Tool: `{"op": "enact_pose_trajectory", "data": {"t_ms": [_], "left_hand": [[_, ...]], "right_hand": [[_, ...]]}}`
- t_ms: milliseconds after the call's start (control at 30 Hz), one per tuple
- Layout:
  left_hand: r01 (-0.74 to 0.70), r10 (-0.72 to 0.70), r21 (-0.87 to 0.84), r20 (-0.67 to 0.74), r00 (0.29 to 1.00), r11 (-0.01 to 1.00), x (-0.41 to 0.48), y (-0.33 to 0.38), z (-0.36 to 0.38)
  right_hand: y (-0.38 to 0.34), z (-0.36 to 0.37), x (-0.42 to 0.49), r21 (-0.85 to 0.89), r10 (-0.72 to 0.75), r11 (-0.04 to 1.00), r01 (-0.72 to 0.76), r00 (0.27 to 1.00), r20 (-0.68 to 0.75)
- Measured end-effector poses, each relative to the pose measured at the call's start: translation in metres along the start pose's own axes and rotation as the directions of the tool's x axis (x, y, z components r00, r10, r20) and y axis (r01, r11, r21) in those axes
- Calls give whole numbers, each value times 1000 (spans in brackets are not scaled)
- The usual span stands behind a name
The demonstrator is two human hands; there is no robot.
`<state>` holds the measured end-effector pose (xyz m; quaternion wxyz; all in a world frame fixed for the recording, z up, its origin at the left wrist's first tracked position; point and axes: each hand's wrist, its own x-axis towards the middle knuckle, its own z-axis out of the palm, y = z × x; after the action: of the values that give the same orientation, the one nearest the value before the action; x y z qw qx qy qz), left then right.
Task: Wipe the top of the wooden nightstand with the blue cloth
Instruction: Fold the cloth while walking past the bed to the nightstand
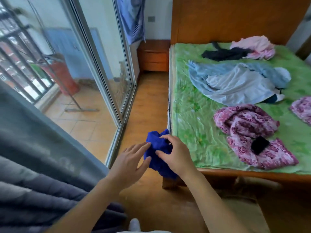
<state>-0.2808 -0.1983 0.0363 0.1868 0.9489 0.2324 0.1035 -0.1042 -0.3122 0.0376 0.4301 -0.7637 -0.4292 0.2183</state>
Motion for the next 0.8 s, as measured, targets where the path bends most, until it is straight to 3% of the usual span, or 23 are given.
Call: {"op": "enact_pose_trajectory", "data": {"t_ms": [233, 467, 800], "left_hand": [[55, -81, -290, -79, 994, 956, 6, -75, -22], [1, -37, -370, -90, 995, 929, 39, -111, -30], [156, -225, -405, -130, 966, 901, 119, -167, -36]], "right_hand": [[-45, 74, 47, 71, 53, 996, -48, 996, -72], [-53, 82, 87, 69, 89, 994, -83, 993, -83], [-45, 110, 211, 131, 37, 991, -41, 999, 33]]}}
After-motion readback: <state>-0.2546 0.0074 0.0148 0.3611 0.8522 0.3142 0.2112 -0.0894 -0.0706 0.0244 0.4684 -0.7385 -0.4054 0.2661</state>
